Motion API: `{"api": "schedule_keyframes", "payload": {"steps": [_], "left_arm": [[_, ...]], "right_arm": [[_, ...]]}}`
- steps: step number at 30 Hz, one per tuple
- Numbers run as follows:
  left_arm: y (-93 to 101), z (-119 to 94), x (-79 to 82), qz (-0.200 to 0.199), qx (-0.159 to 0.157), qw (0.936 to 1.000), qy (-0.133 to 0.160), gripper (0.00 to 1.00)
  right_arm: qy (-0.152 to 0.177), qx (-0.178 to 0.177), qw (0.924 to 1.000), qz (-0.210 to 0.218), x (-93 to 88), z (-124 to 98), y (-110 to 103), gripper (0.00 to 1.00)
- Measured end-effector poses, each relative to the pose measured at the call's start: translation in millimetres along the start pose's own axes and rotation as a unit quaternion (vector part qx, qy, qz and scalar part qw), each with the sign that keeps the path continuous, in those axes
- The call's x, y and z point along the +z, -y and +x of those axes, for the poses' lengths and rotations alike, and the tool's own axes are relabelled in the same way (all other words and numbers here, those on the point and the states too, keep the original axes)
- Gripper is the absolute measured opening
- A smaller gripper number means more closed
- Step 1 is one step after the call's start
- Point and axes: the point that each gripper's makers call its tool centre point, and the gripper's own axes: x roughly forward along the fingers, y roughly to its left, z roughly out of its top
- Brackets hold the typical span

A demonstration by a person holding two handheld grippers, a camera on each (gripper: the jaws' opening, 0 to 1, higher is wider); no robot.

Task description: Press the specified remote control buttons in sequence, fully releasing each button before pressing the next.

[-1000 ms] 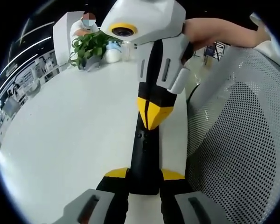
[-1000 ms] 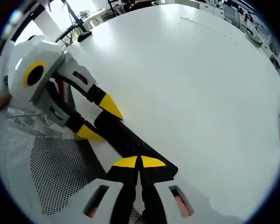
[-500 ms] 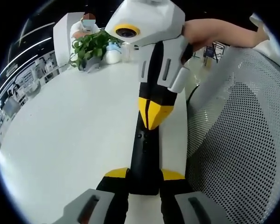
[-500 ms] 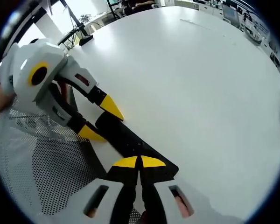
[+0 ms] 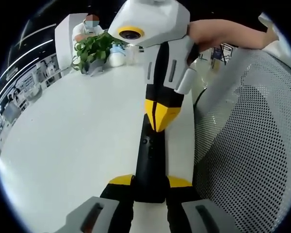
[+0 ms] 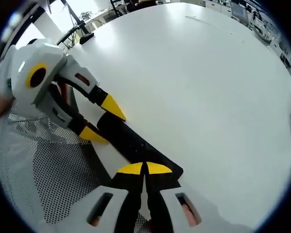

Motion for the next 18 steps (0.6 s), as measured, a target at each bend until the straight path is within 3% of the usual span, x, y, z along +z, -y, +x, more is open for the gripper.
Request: {"api": "schedule_keyframes", "payload": {"steps": [18], "left_arm": [[0.4, 0.0, -0.2, 0.000, -0.002, 1.0000, 0.000, 0.25]], "right_arm": [[-0.006, 0.003, 0.9998, 0.016, -4.7, -2.0, 1.2, 0.00]]}}
